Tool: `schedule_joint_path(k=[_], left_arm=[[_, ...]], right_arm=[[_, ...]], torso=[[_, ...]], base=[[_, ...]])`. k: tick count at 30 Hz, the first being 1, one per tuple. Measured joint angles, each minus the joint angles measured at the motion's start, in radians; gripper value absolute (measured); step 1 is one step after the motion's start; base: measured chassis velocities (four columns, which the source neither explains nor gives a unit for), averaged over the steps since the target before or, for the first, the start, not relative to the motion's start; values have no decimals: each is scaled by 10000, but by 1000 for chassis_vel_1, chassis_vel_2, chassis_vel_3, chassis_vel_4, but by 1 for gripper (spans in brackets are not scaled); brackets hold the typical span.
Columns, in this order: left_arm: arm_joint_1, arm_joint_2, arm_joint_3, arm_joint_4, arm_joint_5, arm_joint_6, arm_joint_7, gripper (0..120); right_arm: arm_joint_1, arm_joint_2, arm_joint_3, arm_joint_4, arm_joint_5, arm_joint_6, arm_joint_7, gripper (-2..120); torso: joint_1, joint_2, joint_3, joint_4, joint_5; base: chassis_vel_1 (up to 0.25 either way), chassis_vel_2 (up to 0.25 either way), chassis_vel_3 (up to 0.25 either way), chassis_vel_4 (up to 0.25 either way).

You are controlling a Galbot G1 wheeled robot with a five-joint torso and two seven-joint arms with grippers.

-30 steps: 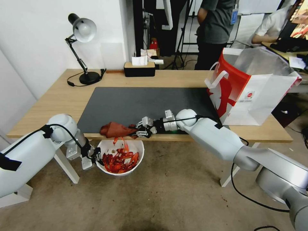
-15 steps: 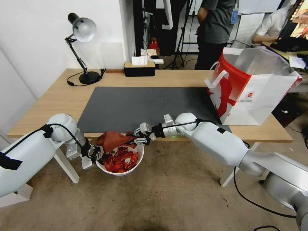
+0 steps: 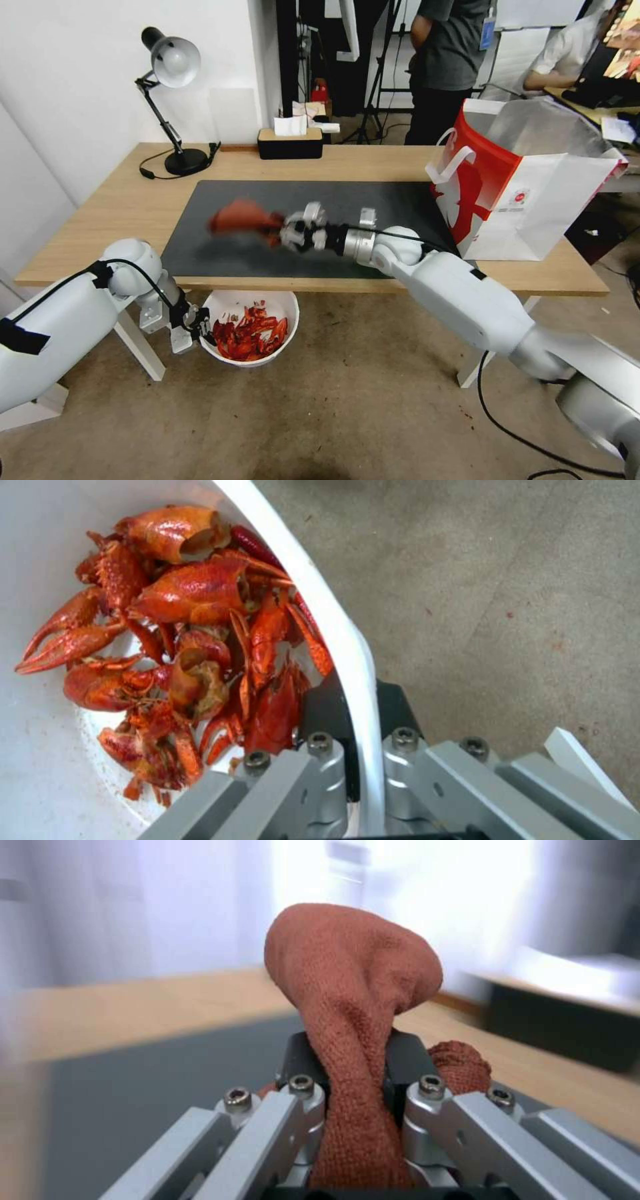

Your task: Sweep shrimp from table into container with towel, then put container into takeout bag.

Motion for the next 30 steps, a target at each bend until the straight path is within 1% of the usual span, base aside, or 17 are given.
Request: schedule_joint_path(k=[1,2,3,4,5,6,7,11,16,18,19,21,22,23,25,27,30], left_arm=[[9,0,1,0,2,0,4,0],[27,0,1,-3,3,0,5,0],[49,6,1,-12,3,0,5,0],[49,6,1,-12,3,0,5,0],[101,18,-6,-29,3,0,5,0],[161,34,-29,-35,9,0,5,0],[230,39,-56,-52,15,0,6,0],[371,43,-104,-89,33,0,6,0],[448,41,-126,-105,86,0,6,0],[457,1,-127,-114,149,0,6,0],[457,1,-127,-114,149,0,6,0],[452,-50,-64,-172,157,0,15,0],[446,-68,-31,-205,157,0,17,0],[446,-68,-31,-205,157,0,17,0],[412,-115,17,-246,157,0,38,0],[400,-126,22,-246,157,0,45,0],[360,-137,26,-245,160,0,65,0]], right_arm=[[-239,-95,186,281,-155,-503,1201,8],[-546,-201,426,652,-254,-1252,2886,8],[-693,-236,538,822,-279,-1630,3836,8],[-693,-236,538,822,-279,-1630,3836,8],[-892,-277,697,963,-284,-2035,5062,8],[-1057,-311,853,990,-311,-2279,5970,8],[-1156,-324,975,982,-338,-2367,6350,8],[-1294,-405,1075,994,-357,-2469,6685,8],[-1380,-528,1073,1234,-408,-2611,6855,8],[-1465,-586,1052,1339,-517,-2667,7089,16],[-1465,-586,1052,1339,-517,-2667,7089,16],[-1558,-631,1003,1530,-455,-2665,7448,27],[-1569,-655,976,1616,-427,-2706,7549,30],[-1569,-655,976,1616,-427,-2706,7549,30],[-1555,-753,895,1746,-410,-2932,7675,42],[-1542,-767,878,1756,-409,-2992,7709,44],[-1501,-819,841,1772,-409,-3221,7969,62]], torso=[[0,0,0,-1,1],[0,1,0,-1,1],[0,1,0,-2,1],[0,1,0,-2,1],[0,0,0,0,1],[-1,1,0,0,1],[-1,0,0,0,1],[0,0,0,4,1],[-1,1,0,3,-1],[-3,1,0,4,0],[-3,1,0,4,0],[-2,0,0,1,0],[-2,0,0,1,0],[-2,0,0,1,0],[-3,1,0,2,-1],[-3,0,0,2,-1],[-2,1,0,2,-1]], base=[[0,0,0,0],[0,0,0,0],[0,0,0,0],[0,0,0,0],[0,0,0,0],[0,0,0,0],[0,0,0,0],[0,0,0,0],[0,0,0,0],[0,0,0,0],[0,0,0,0],[0,0,0,0],[0,0,0,0],[0,0,0,0],[0,0,0,0],[0,0,0,0],[0,0,0,0]])
